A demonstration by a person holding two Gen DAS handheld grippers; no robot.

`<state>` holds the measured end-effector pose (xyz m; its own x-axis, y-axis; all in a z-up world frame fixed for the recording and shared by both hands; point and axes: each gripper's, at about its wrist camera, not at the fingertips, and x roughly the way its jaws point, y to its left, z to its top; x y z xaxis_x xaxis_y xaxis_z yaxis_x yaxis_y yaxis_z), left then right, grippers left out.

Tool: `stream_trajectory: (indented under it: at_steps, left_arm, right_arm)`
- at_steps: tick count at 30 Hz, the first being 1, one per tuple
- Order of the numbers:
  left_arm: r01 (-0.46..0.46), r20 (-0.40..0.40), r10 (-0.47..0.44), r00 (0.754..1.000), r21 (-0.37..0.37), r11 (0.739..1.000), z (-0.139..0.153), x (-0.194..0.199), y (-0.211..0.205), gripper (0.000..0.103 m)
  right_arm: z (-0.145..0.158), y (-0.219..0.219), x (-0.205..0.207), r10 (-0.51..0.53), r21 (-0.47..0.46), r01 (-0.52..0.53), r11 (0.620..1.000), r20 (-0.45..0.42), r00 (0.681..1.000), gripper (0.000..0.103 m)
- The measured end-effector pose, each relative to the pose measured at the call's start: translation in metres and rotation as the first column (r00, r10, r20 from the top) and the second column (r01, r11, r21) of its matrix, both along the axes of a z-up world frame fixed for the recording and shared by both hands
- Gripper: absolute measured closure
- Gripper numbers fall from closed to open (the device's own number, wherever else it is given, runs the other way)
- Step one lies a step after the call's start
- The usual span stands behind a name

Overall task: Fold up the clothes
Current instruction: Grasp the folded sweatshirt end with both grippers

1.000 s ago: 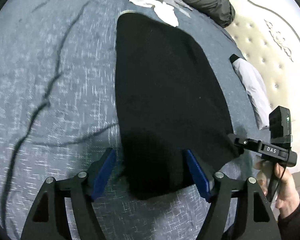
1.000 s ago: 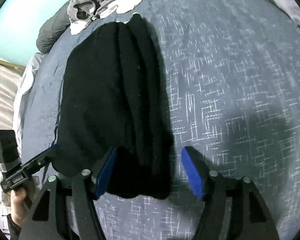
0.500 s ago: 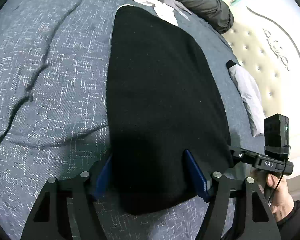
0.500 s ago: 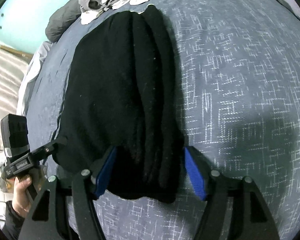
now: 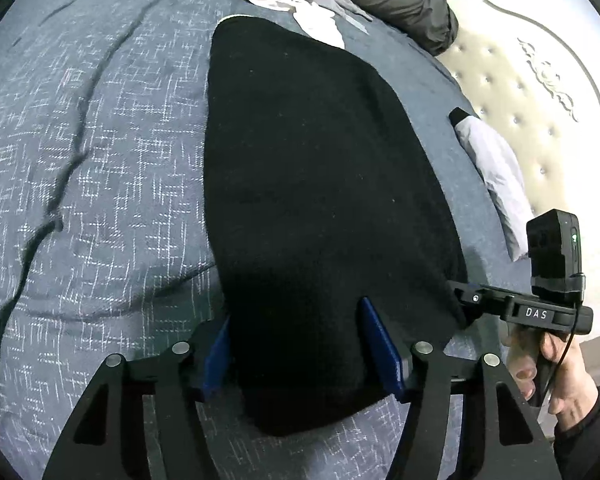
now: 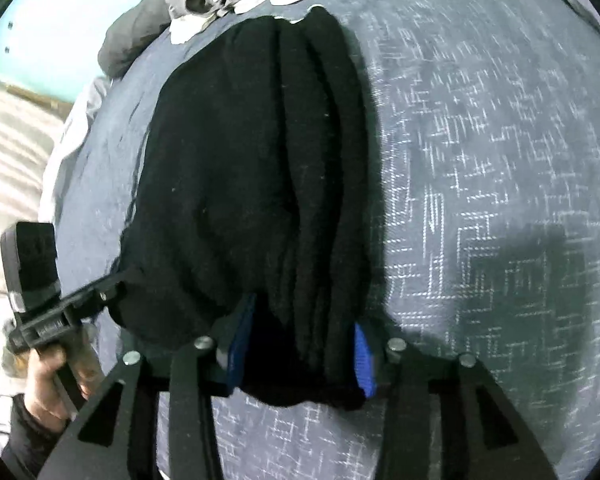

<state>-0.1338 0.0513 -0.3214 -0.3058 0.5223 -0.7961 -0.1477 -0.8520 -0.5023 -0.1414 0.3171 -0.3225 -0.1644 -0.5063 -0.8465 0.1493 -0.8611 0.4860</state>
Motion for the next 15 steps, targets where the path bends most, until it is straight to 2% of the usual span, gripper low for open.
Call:
stream_trajectory:
  at_steps: [3,6,9,13,15]
  left_arm:
    - [0.003,-0.006,-0.003,1.000,0.006,1.000,-0.002,-0.001,0.001,0.035]
    - [0.013,-0.020,-0.013,1.000,-0.001,1.000,-0.001,0.001,0.002,0.037]
    - [0.013,-0.030,-0.013,0.999,-0.003,1.000,-0.001,0.002,0.003,0.037]
    - [0.008,-0.001,-0.008,1.000,0.027,1.000,-0.008,-0.003,0.000,0.033]
    - [0.016,-0.005,-0.016,1.000,0.023,1.000,-0.011,0.001,0.003,0.032]
  right_arm:
    - [0.000,-0.003,0.000,0.010,0.002,-0.010,1.000,-0.007,1.000,0.057]
    - [0.004,-0.007,-0.001,0.038,0.013,-0.037,0.999,-0.023,0.999,0.067]
    - [0.007,-0.011,-0.002,0.062,0.024,-0.061,0.998,-0.027,0.998,0.068]
    - [-0.003,-0.010,-0.009,0.018,-0.026,-0.018,0.999,0.027,0.999,0.056]
    - [-0.007,-0.006,-0.008,0.000,-0.048,0.002,0.999,0.033,0.999,0.054]
